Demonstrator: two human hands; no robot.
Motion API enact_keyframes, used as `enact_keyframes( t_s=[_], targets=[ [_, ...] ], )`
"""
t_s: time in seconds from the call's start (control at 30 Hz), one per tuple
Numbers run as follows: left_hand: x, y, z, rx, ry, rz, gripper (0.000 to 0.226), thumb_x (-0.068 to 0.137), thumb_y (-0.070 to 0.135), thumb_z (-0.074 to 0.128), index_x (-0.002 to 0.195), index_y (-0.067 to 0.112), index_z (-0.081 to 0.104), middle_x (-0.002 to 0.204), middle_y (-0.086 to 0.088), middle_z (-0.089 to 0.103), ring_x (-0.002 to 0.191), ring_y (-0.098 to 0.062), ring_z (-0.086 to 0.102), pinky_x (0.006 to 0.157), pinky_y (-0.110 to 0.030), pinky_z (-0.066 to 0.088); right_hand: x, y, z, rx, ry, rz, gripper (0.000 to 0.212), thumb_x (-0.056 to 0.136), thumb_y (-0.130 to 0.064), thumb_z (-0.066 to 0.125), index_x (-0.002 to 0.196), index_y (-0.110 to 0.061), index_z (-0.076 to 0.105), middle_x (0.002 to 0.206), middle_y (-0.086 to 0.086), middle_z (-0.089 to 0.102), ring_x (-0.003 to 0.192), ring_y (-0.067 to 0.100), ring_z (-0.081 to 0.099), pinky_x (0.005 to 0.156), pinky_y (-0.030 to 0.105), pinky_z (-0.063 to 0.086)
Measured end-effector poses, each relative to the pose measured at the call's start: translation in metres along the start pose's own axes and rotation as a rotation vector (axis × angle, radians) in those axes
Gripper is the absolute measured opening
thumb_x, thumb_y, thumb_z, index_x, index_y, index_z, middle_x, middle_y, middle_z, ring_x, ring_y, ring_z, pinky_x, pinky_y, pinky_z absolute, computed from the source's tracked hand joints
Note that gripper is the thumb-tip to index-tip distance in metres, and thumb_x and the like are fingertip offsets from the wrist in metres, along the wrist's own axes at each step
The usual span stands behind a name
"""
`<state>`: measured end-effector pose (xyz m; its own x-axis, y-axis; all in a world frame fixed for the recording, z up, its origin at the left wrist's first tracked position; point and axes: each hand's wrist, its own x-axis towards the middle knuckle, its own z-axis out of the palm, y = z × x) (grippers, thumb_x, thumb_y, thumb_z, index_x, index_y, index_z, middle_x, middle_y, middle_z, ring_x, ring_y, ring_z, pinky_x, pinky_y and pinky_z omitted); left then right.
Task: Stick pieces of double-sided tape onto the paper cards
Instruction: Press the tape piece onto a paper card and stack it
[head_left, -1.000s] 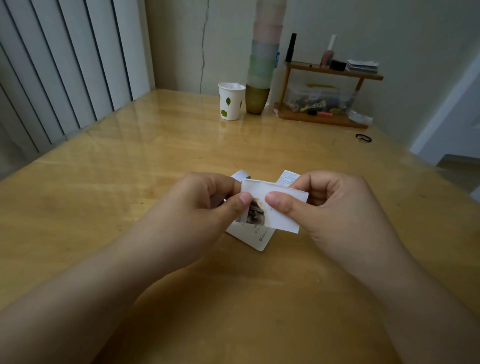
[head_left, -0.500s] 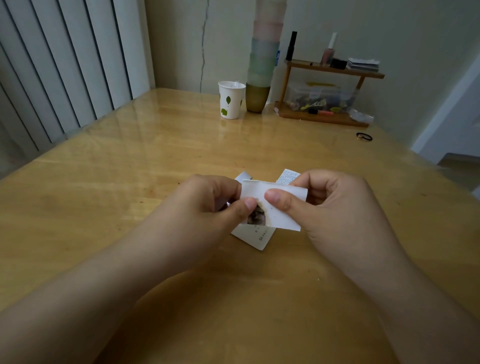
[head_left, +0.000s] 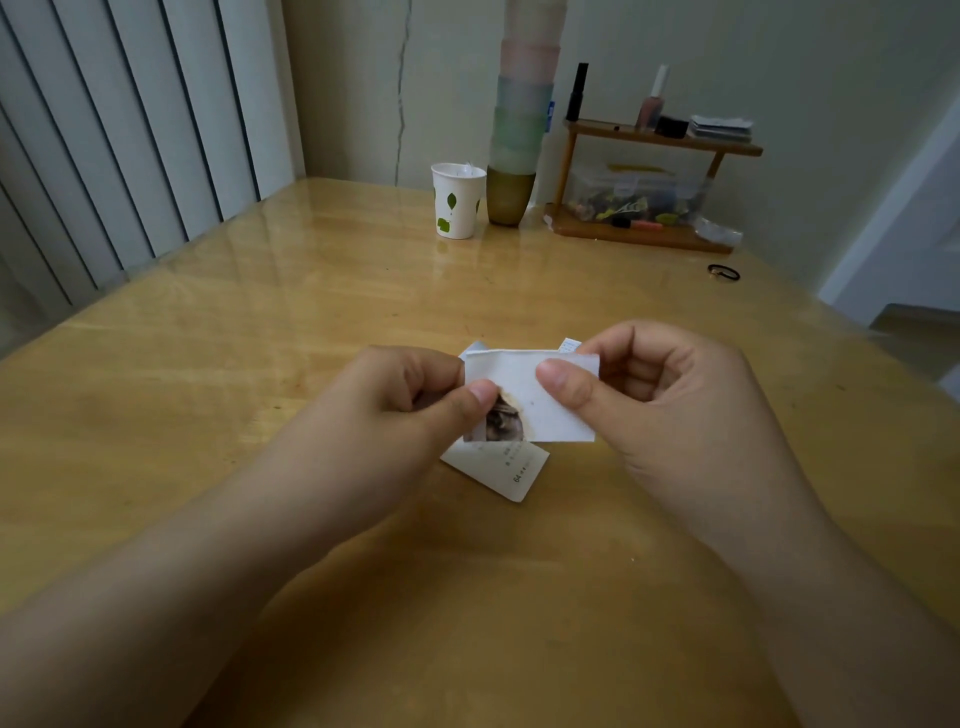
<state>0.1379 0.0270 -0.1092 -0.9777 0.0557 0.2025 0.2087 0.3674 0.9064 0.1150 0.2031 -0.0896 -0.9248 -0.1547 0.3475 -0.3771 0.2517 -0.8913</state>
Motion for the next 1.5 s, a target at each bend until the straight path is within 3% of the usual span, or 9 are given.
enact_keyframes(
  t_s=[0.13,0.27,0.47,0.63,1.03,1.13,1.27,1.37,1.5],
  targets=[
    [0.0,0.004,0.0,-0.079,0.049,0.029,0.04,0.072,0.052,0.064,0.073,0.012,0.067,0.06,-0.022,0.042,0.057,-0.022,0.033,0.058,-0.032,0.026,0.003,0.0,-0.004,0.049,-0.006,-0.001,0.015,0.071,-0.026,0.075,0.064,-0.017,0.065,0.072,0.007,0.07,0.064,0.016,0.062,0.064,0.033,0.054],
    [0.0,0.009,0.0,-0.163,0.151,0.028,0.013,0.075,0.028,0.07,0.069,0.016,0.069,0.047,0.015,0.051,0.042,0.001,0.042,0.042,-0.008,0.029,0.001,0.002,-0.001,0.047,-0.03,-0.012,0.016,0.071,-0.024,0.076,0.063,-0.016,0.065,0.071,0.001,0.071,0.065,0.013,0.062,0.065,0.032,0.053],
    [0.001,0.008,-0.001,-0.167,0.177,0.027,0.015,0.073,0.032,0.071,0.067,0.017,0.069,0.052,0.008,0.048,0.042,-0.001,0.036,0.041,-0.01,0.026,0.001,0.001,0.0,0.084,-0.034,-0.012,0.014,0.07,-0.02,0.078,0.063,-0.024,0.067,0.073,0.002,0.071,0.067,0.013,0.064,0.069,0.037,0.055],
    [0.001,0.007,-0.003,-0.242,0.127,0.016,0.015,0.067,0.036,0.07,0.067,0.02,0.07,0.065,-0.006,0.054,0.061,-0.012,0.044,0.058,-0.024,0.031,0.002,0.0,-0.001,0.178,-0.02,0.023,0.016,0.074,-0.015,0.074,0.061,-0.017,0.064,0.063,-0.003,0.069,0.061,0.006,0.062,0.061,0.017,0.051],
    [-0.002,0.017,0.0,-0.296,0.132,-0.009,0.018,0.064,0.029,0.065,0.064,0.011,0.066,0.048,0.013,0.053,0.045,0.0,0.047,0.045,-0.006,0.034,0.002,0.0,0.001,0.256,0.009,0.092,0.023,0.075,-0.01,0.074,0.058,-0.019,0.06,0.06,-0.003,0.068,0.06,0.007,0.062,0.064,0.022,0.05],
    [-0.002,0.015,0.0,-0.223,0.16,-0.026,0.008,0.077,0.02,0.069,0.07,0.017,0.069,0.053,0.011,0.059,0.046,0.002,0.048,0.043,-0.006,0.032,0.002,-0.001,-0.001,0.268,0.029,0.139,0.019,0.076,-0.008,0.073,0.067,-0.018,0.059,0.064,0.002,0.068,0.065,0.014,0.063,0.065,0.028,0.05],
    [-0.004,0.015,-0.003,0.049,0.182,0.086,0.038,0.082,0.003,0.063,0.092,0.039,0.068,0.072,0.012,0.049,0.052,-0.003,0.041,0.046,-0.009,0.033,0.007,-0.001,-0.008,0.389,0.083,0.297,0.021,0.079,-0.001,0.069,0.086,-0.015,0.055,0.073,0.007,0.071,0.06,0.009,0.064,0.05,0.018,0.047],
    [-0.005,0.019,-0.004,0.23,0.155,0.233,0.03,0.074,0.028,0.078,0.093,0.048,0.067,0.076,0.015,0.039,0.063,-0.004,0.04,0.059,-0.007,0.036,0.009,0.0,-0.008,0.429,0.043,0.37,0.017,0.081,0.001,0.066,0.086,-0.012,0.056,0.059,-0.001,0.066,0.05,0.006,0.06,0.047,0.015,0.046],
    [-0.003,0.016,-0.001,0.095,0.184,0.159,0.024,0.062,0.054,0.06,0.071,0.035,0.073,0.071,0.009,0.046,0.059,-0.006,0.043,0.054,-0.012,0.034,0.005,0.003,-0.003,0.383,-0.069,0.387,0.012,0.087,-0.023,0.063,0.081,-0.012,0.062,0.072,0.003,0.069,0.057,0.007,0.061,0.052,0.018,0.047]
  ],
)
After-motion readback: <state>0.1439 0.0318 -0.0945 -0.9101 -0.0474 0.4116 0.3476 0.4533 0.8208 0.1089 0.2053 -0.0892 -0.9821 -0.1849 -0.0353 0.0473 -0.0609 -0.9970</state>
